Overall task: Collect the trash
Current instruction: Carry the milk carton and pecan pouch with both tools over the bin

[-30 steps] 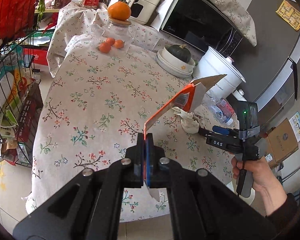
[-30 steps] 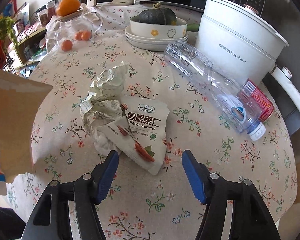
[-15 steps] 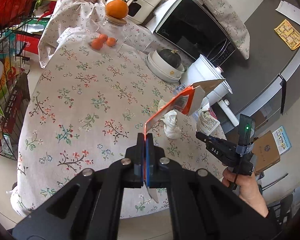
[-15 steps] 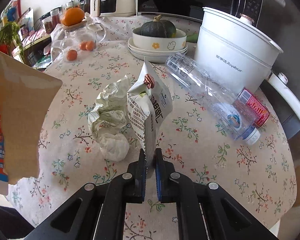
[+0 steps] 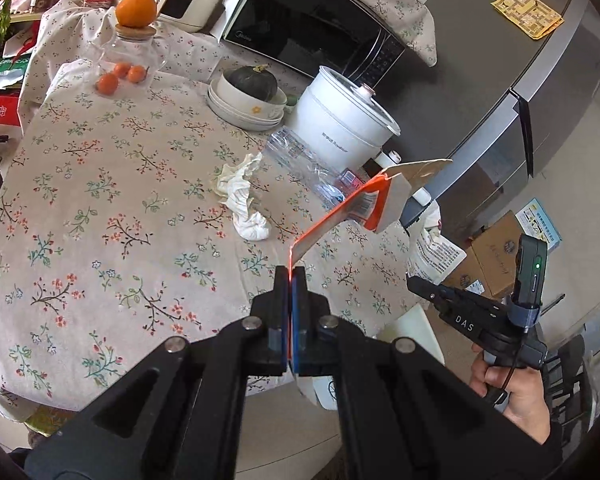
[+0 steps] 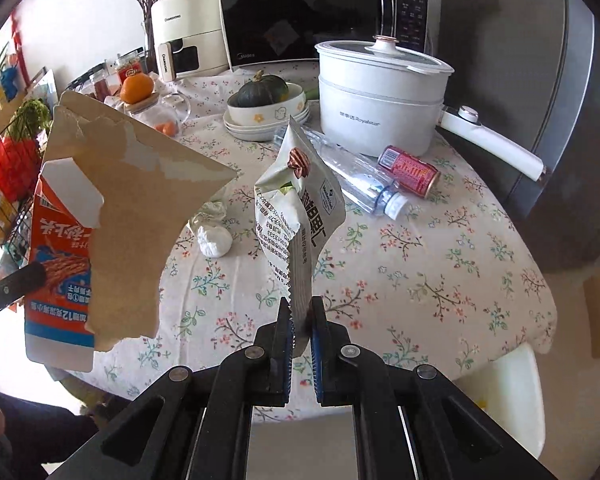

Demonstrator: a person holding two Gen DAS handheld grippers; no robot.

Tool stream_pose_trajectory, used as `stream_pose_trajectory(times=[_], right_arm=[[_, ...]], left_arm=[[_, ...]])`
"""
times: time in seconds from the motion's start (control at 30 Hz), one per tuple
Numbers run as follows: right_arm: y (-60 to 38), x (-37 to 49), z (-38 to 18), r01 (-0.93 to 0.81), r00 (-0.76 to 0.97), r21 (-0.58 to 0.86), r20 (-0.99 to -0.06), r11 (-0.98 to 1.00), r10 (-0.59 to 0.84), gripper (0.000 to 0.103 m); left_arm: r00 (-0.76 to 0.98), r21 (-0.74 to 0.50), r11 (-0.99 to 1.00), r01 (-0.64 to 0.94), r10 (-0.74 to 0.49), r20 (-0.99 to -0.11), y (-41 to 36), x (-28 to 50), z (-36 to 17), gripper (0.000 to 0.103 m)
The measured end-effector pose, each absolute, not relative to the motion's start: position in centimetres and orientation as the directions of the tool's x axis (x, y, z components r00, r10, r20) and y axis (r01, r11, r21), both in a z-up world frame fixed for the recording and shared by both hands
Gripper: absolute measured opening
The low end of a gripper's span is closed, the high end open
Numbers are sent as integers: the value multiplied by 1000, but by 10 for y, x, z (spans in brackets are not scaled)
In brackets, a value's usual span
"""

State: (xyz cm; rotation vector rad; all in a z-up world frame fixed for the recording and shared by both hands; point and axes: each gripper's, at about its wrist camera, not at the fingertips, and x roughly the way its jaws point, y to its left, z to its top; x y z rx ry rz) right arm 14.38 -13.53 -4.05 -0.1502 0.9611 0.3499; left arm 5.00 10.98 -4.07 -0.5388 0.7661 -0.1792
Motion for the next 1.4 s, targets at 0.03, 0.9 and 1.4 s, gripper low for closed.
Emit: stream_pose_trajectory(times=[0.03,0.9,1.4], right_arm=[[-147,139,-39,-343,521,26,-826,939,213,8],[-375,49,-77,16,437,77,-897,997,62,9],[-396,55,-97,92,367,93,-929,991,53,9]], left_arm=[[707,-527,849,-28,-356,-611,105,52,-41,2],[531,-513,831,213,-539,-654,-89,95,-64,2],[444,-501,812,300,-583,-680,-169,123,-116,3]])
